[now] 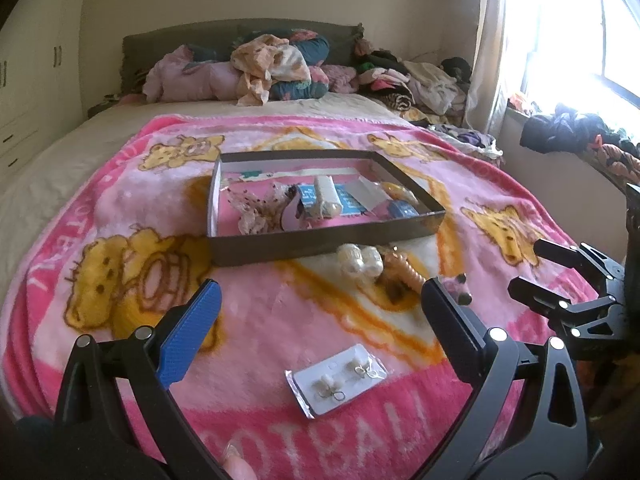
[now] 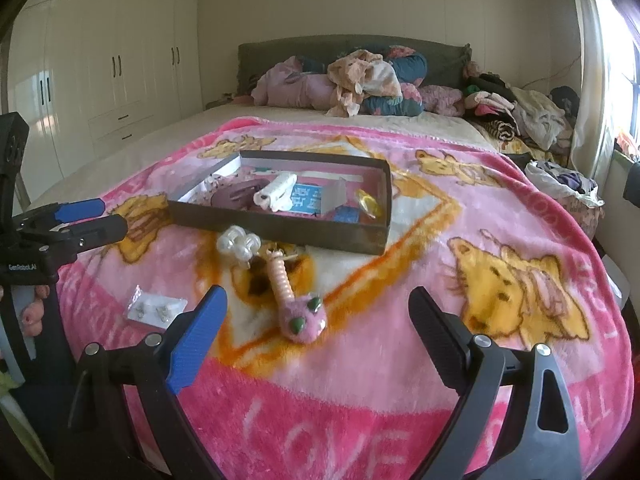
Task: Organize jewelry
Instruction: 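Grasp the pearl earring card with the left gripper while the right grasps the pink pom-pom tie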
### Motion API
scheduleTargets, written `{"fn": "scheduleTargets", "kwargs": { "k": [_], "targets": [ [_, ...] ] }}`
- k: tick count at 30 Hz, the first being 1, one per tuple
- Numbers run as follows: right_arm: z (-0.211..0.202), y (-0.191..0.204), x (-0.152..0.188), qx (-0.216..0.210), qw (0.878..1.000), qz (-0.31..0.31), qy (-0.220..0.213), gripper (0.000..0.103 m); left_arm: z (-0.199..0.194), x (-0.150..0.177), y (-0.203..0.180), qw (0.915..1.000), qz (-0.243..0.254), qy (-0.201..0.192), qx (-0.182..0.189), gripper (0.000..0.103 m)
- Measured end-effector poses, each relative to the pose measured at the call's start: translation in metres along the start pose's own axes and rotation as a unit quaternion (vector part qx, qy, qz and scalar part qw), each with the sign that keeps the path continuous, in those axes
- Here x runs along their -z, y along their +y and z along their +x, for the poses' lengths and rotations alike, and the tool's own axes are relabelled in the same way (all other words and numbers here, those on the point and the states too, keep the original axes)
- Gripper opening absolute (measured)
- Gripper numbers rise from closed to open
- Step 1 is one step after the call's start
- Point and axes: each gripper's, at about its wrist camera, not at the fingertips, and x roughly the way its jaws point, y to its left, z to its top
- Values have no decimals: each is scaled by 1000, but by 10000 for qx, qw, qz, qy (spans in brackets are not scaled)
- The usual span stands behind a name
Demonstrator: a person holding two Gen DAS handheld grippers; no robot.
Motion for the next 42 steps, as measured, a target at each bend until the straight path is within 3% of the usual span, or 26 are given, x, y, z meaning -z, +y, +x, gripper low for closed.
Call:
{"fn": "scheduleTargets", "kwargs": {
  "k": [24, 36, 42],
  "targets": [
    [39, -4, 21, -193, 9993, 58, 322, 87, 43, 43, -13, 9977, 128, 641, 201, 91],
    [80, -3, 19, -508, 9957, 153, 764, 58, 56, 55, -17, 9955, 154, 910, 233, 91],
    [90, -5, 21, -640, 9936, 374, 852, 37, 64, 62, -21, 9937, 245, 1090, 118, 88]
  ]
}}
